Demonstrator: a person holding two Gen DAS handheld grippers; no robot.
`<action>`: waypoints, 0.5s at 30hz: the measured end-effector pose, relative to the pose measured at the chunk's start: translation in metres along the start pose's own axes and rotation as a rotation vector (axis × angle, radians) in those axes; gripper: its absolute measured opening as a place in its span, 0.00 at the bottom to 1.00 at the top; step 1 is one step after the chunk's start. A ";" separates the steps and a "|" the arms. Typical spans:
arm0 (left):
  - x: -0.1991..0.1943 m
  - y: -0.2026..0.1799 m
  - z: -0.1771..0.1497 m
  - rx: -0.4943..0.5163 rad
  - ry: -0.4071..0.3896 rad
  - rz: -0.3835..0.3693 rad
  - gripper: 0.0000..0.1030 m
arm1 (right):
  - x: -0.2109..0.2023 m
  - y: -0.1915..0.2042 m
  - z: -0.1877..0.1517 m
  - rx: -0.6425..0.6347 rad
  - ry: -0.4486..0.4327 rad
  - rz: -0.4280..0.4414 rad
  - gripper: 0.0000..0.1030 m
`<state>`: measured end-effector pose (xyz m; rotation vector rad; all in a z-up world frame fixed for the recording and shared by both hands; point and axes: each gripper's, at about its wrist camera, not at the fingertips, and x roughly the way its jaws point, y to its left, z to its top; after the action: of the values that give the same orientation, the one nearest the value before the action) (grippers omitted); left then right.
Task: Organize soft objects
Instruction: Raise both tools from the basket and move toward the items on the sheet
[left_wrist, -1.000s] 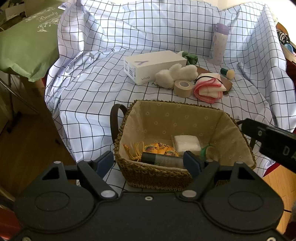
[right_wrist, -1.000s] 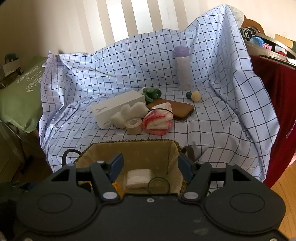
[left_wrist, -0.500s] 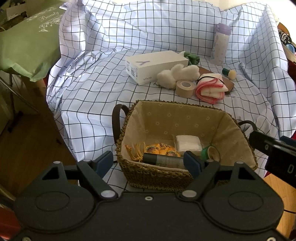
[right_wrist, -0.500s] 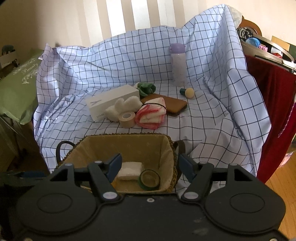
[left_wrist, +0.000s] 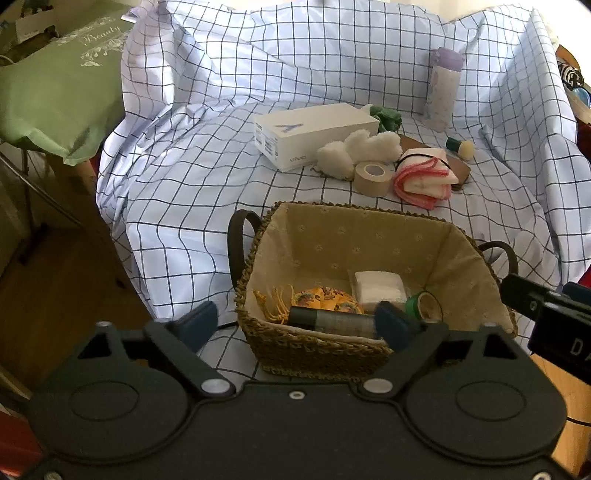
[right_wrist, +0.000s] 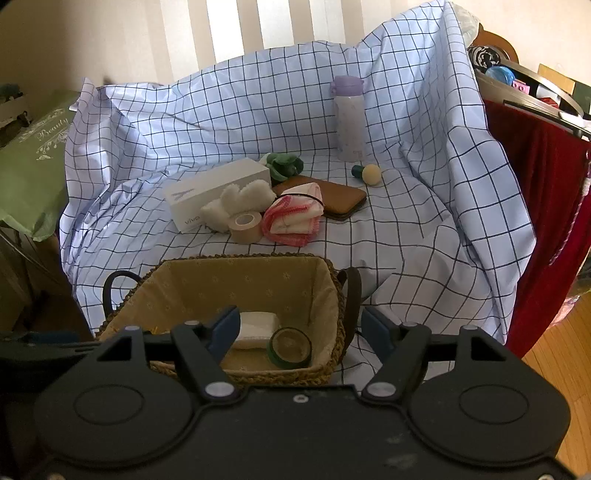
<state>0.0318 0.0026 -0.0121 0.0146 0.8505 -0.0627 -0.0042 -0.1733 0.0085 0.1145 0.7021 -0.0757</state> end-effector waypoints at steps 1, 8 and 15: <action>-0.001 0.000 0.000 0.001 -0.005 0.003 0.88 | 0.000 0.000 0.000 -0.001 0.001 -0.001 0.71; -0.003 0.001 0.000 0.002 -0.019 0.016 0.88 | 0.001 -0.002 -0.001 -0.001 0.006 -0.006 0.79; -0.003 0.003 0.001 -0.012 -0.026 0.017 0.90 | 0.004 -0.002 -0.003 -0.013 0.016 -0.018 0.87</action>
<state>0.0309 0.0059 -0.0090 0.0099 0.8244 -0.0420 -0.0029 -0.1751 0.0034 0.0963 0.7194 -0.0871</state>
